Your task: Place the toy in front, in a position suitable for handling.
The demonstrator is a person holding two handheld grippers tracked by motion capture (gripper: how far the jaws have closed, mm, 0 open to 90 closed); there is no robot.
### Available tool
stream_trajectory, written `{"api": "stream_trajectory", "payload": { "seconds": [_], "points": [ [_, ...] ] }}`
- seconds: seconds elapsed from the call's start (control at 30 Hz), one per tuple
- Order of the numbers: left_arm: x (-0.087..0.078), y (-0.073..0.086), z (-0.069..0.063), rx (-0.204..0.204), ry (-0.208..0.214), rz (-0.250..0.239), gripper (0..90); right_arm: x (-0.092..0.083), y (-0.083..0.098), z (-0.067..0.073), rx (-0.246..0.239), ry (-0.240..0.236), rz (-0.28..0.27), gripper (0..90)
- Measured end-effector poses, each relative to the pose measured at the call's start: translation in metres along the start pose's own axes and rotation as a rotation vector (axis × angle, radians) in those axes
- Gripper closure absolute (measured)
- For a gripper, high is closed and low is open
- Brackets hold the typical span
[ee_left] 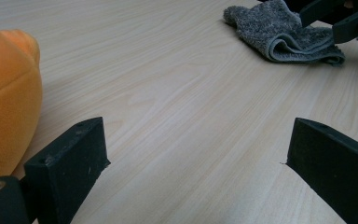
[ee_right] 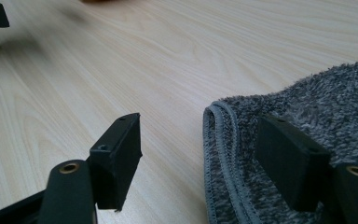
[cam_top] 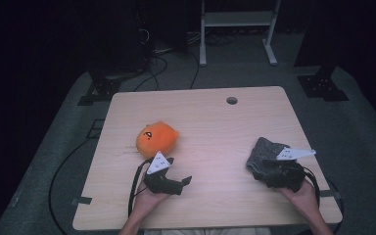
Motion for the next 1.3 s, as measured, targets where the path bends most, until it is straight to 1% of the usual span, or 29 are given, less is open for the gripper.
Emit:
{"api": "stream_trajectory", "payload": {
  "seconds": [0.27,0.43,0.6,0.7,0.73,0.93,1.13,1.2,1.3],
  "points": [
    [0.000,0.000,-0.001,-0.003,-0.001,-0.006,4.3,0.001,-0.001,-0.001,-0.007,-0.007,-0.002,30.2],
    [-0.001,-0.001,0.000,0.004,-0.004,-0.012,4.3,0.001,-0.001,0.000,-0.011,-0.009,-0.001,30.2],
    [-0.004,-0.008,0.002,0.010,-0.023,-0.047,4.3,0.002,-0.001,0.000,-0.006,-0.011,0.002,30.2],
    [-0.007,-0.014,0.006,0.019,-0.044,-0.070,4.3,0.001,-0.001,0.001,-0.011,-0.010,0.002,30.1],
    [-0.008,-0.017,0.008,0.017,-0.053,-0.083,4.3,0.001,-0.001,0.001,-0.011,-0.010,0.000,30.1],
    [-0.016,-0.031,0.019,0.024,-0.095,-0.124,4.3,-0.001,-0.001,0.000,-0.002,-0.008,-0.006,30.1],
    [-0.027,-0.042,0.035,0.009,-0.137,-0.156,4.3,-0.001,-0.001,0.001,-0.005,-0.008,-0.004,30.1],
    [-0.029,-0.045,0.040,0.014,-0.150,-0.157,4.3,-0.001,-0.001,0.001,-0.008,-0.007,-0.004,30.1],
    [-0.031,-0.048,0.046,0.010,-0.164,-0.162,4.3,-0.001,-0.001,0.001,-0.004,-0.006,-0.003,30.0]
  ]
}}
Point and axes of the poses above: each handheld gripper's, and its own axes: x roughly forward along the jaws, y roughly out of its underside, z roughly to its left, the point moved 5 cm from there along x, roughly forward along the jaws, and after that the axes turned 11 degrees about -z, right-handed, at the moved point
